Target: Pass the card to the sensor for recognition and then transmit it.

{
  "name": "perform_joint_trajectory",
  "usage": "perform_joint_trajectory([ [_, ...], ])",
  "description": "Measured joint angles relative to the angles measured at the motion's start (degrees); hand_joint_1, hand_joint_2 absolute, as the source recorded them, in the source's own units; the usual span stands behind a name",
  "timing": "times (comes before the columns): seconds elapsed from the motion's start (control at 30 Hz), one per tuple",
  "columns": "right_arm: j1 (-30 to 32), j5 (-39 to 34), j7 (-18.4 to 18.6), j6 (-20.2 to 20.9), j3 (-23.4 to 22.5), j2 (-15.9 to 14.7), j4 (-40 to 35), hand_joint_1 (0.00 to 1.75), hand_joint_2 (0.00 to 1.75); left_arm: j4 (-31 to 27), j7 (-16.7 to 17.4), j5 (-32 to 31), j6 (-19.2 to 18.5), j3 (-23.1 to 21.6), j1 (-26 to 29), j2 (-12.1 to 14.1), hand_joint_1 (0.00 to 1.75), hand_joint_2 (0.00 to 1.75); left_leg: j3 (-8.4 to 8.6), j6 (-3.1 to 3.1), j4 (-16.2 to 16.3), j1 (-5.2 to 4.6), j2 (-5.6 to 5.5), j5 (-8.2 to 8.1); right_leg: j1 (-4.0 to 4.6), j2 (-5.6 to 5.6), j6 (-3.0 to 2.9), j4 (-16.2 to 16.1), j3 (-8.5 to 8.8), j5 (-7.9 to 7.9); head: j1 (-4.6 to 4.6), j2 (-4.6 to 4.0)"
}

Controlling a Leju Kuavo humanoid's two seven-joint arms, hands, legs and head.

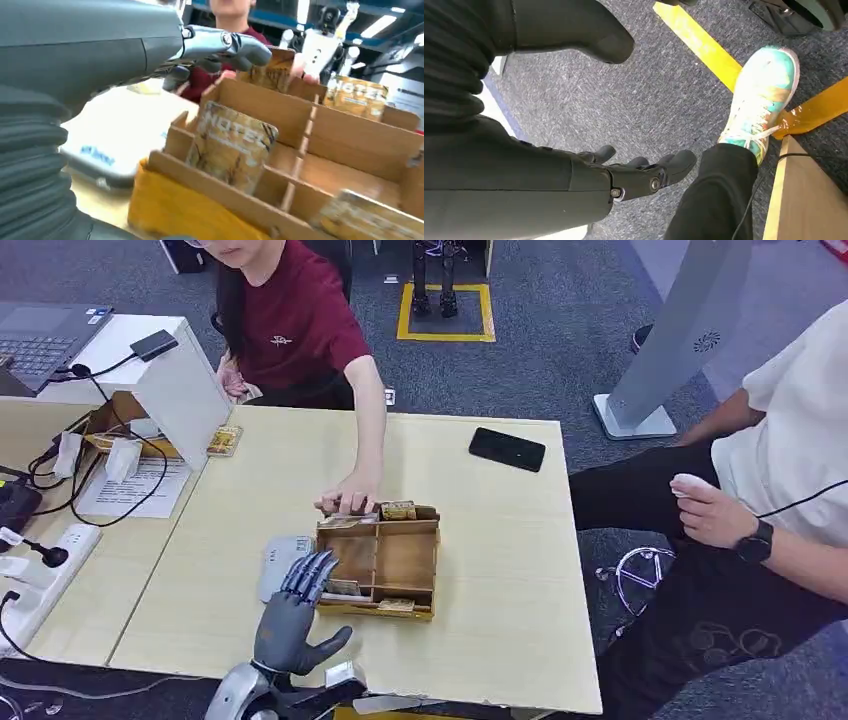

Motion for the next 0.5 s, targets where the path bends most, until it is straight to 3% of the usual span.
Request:
perform_joint_trajectory([
  [0.17,0.06,0.0,0.0,-0.13,-0.02,0.0,0.0,0.0,1.75,0.0,-0.44,0.2,0.02,3.71,0.01,-1.46,0.0,1.75,0.0,0.0,0.0,0.0,0.0,0.0,0.0,0.0,0.0,0.0,0.0,0.0,0.0,0.0],
  [0.5,0.08,0.0,0.0,-0.35,-0.02,0.11,0.0,0.0,1.75,0.15,-0.55,-0.15,0.02,5.31,0.03,-2.42,0.0,1.75,0.0,0.0,0.0,0.0,0.0,0.0,0.0,0.0,0.0,0.0,0.0,0.0,0.0,0.0],
])
